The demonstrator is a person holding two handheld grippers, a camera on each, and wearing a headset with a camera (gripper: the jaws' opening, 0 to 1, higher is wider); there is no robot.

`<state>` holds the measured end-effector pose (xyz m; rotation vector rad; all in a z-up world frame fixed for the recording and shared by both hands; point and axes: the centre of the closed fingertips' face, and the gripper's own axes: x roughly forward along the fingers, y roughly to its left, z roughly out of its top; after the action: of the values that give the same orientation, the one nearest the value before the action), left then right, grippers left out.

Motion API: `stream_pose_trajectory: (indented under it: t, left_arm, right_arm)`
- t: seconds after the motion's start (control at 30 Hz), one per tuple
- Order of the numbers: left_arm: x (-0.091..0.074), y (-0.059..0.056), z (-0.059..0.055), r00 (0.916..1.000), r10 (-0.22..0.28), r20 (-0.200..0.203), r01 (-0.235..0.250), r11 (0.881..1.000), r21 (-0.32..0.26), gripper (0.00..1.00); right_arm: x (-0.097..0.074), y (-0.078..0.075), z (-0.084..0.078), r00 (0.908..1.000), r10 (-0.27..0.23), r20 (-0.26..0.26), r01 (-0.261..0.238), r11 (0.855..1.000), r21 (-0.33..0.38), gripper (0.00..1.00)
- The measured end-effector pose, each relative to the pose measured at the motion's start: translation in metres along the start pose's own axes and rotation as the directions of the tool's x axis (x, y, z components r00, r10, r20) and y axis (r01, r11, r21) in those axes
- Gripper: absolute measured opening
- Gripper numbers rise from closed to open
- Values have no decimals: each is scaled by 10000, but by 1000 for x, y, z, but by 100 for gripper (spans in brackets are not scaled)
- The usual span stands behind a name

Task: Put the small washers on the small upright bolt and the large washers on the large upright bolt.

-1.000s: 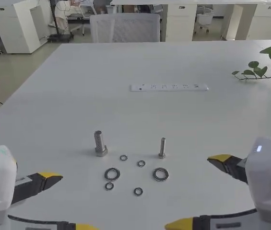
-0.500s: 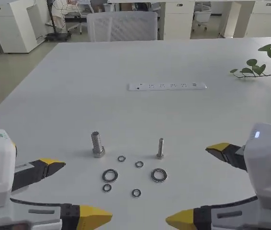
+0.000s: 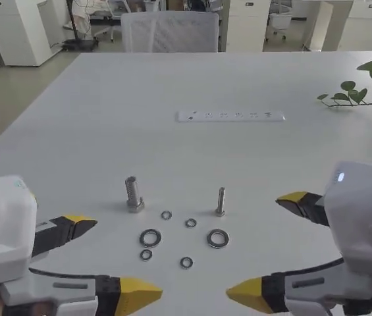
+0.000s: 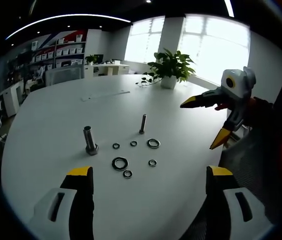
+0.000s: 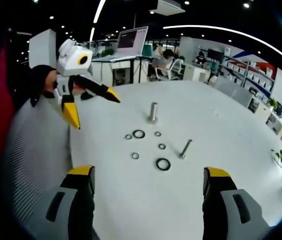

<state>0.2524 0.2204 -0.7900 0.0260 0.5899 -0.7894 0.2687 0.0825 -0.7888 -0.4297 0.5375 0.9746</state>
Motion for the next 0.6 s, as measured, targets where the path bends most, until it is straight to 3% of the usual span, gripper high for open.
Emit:
stream_pose_trajectory:
  t: [0.37, 0.6]
  left_arm:
    - [4, 0, -3, 10000, -52, 35, 52, 10000, -43, 93]
    - [6, -1, -7, 9999, -158, -12, 158, 9998, -127, 93]
  right_arm:
    - [15, -15, 4, 9987, 209, -465, -224, 9993, -309, 76]
    - [26, -21, 1, 9924, 419, -1155, -498, 9965, -669, 66]
